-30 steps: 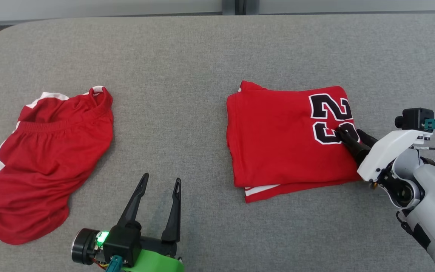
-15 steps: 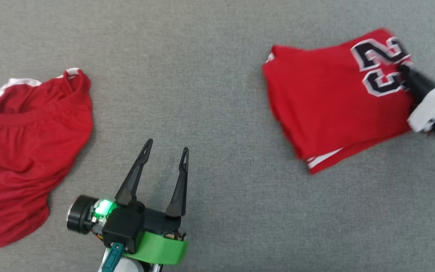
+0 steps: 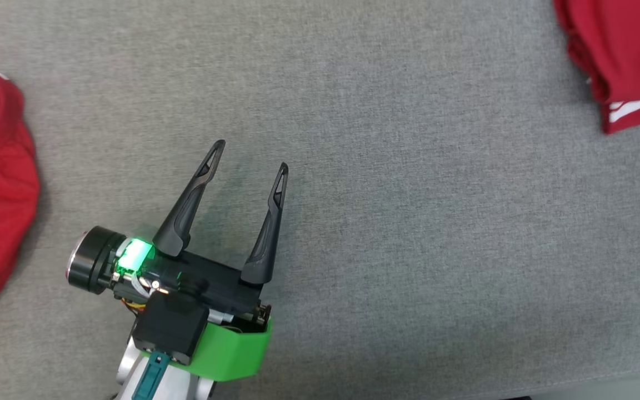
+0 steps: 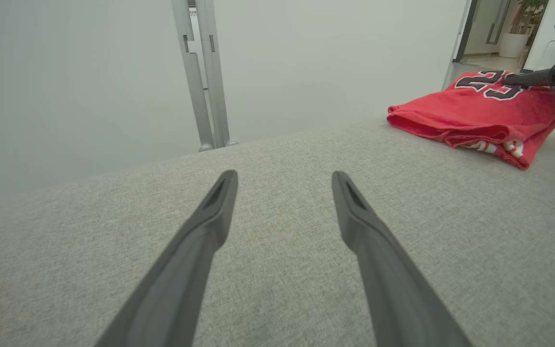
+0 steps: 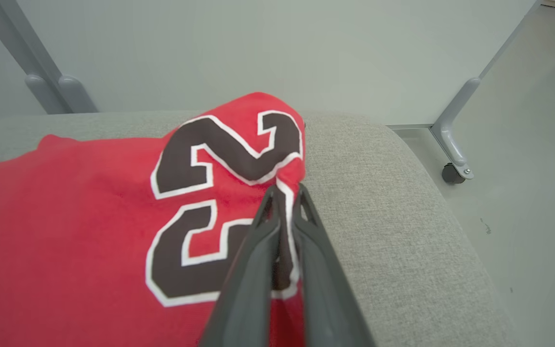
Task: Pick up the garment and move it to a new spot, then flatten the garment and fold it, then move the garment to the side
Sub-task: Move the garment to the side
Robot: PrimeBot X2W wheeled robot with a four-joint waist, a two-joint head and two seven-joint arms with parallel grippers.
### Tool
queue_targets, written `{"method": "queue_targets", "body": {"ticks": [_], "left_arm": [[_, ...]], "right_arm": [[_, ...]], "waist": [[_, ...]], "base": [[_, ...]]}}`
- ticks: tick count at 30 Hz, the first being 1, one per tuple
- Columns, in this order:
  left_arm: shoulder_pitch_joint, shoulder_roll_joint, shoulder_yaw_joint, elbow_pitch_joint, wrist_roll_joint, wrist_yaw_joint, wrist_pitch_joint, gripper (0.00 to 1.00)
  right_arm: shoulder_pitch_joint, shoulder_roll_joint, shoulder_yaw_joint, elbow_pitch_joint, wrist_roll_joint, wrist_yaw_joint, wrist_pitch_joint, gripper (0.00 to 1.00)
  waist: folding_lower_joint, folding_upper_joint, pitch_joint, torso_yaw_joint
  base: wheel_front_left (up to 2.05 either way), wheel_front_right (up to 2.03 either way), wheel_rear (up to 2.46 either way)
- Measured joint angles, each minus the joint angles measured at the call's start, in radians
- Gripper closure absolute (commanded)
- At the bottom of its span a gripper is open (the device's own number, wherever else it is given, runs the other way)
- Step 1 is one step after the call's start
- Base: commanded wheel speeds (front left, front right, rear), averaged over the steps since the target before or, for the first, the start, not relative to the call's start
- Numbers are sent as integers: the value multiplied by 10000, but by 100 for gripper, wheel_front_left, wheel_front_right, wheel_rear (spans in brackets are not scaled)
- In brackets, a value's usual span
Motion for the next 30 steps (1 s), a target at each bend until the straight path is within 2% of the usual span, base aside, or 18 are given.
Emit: {"method": "queue_targets", "body": {"ticks": [8, 9, 10, 11, 12, 13, 16, 19, 21, 24, 30], "left_arm": [[-44, 284, -75, -184, 84, -35, -2, 0], [-46, 305, -102, -178, 88, -48, -2, 0], [-50, 316, -142, -169, 88, -69, 0, 0], [-61, 322, -167, -167, 88, -73, -2, 0], [-90, 322, -188, -167, 88, -73, -2, 0], [-128, 318, -207, -176, 88, -73, -2, 0], [-246, 301, -265, -196, 86, -61, -2, 0], [-244, 274, -270, -182, 59, 52, -2, 0], [-237, 251, -249, -148, -33, 146, -2, 0], [-126, 109, -182, -13, -291, 291, -2, 0], [524, -194, 320, 577, -1285, 523, 0, 0]], "right_arm": [[-430, -800, -430, 802, -382, 0, -476, 100], [-500, -867, -470, 941, -537, 0, -535, 97], [-602, -890, -514, 1083, -700, 0, -591, 88], [-690, -899, -573, 1191, -790, 0, -642, 66], [-853, -897, -652, 1363, -984, 0, -675, 7], [-1034, -884, -744, 1555, -1239, 0, -717, 0], [-1612, -779, -1266, 1778, -2357, 0, -775, 0], [-1785, -303, -2178, 1450, -3613, 0, -792, 0], [-1477, 196, -2713, 1081, -4332, 0, -796, 0], [-412, 1269, -3528, 280, -5058, 0, -796, 0], [1741, 3058, -4109, -1465, -5770, -2, -798, 0]], "waist": [[-1, 0, 782, -341], [0, 0, 839, -335], [0, 0, 867, -301], [-1, 0, 879, -265], [-1, 0, 887, -210], [-1, 0, 887, -153], [-1, 0, 858, -6], [-1, -1, 722, 77], [-1, -1, 575, 103], [-1, 0, 222, 136], [-1, 0, -768, 173]], "base": [[0, 0, 0], [0, 0, 0], [0, 0, 0], [0, 0, 0], [0, 0, 0], [0, 0, 0], [0, 0, 0], [0, 0, 0], [0, 0, 0], [0, 0, 0], [0, 0, 0]]}}
